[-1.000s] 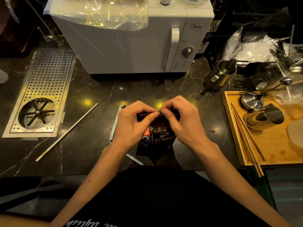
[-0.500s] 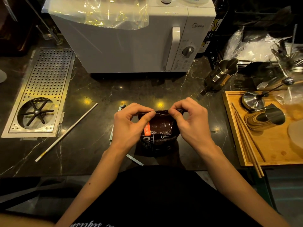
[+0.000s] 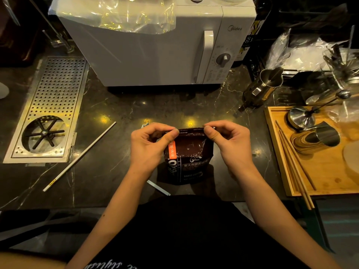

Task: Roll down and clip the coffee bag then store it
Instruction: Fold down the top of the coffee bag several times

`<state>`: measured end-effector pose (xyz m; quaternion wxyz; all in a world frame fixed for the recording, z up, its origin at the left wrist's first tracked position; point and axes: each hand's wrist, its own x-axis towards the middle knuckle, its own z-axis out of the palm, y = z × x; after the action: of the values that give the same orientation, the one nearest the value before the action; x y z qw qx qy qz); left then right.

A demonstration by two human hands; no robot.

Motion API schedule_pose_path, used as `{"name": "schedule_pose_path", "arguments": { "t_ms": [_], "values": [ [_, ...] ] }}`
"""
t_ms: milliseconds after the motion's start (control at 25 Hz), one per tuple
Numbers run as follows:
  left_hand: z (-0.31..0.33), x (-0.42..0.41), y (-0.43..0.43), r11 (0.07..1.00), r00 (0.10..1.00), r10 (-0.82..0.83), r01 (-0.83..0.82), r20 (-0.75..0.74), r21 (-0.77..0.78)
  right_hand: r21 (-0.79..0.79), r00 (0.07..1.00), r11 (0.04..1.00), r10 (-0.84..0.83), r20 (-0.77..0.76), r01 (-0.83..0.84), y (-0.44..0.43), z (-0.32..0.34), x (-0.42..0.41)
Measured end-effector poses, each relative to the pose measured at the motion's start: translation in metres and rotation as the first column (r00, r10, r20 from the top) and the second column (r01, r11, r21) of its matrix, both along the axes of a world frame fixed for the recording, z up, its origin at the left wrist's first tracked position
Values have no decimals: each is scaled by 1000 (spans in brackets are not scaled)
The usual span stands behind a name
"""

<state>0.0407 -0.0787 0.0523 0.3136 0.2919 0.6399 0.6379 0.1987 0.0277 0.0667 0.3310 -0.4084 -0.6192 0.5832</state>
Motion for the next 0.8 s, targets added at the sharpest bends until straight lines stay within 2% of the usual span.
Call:
{"name": "schedule_pose_path", "arguments": {
  "t_ms": [200,400,560,720,800],
  "values": [
    [-1,-3,-2,999,998,-49,49,-49,-5,-19,997,998,-64,-39,64,-2,-6,-4],
    [-1,-6,-7,995,997,-83,83,-3,-60,-6,997,999,-44,-60,44,-2,-8,0],
    [-4,-8,-8,993,994,-76,69,-75,-98,5,993,996,-87,-74,88,-7,-10,-3],
    [-6,-6,-5,996,996,-31,24,-78,-92,-66,996,997,29,-80,-35,-10,-14,1],
    [-7,-5,-5,996,999,-27,24,-38,-88,-48,999,998,27,-35,-29,-9,-16,0]
  ]
}}
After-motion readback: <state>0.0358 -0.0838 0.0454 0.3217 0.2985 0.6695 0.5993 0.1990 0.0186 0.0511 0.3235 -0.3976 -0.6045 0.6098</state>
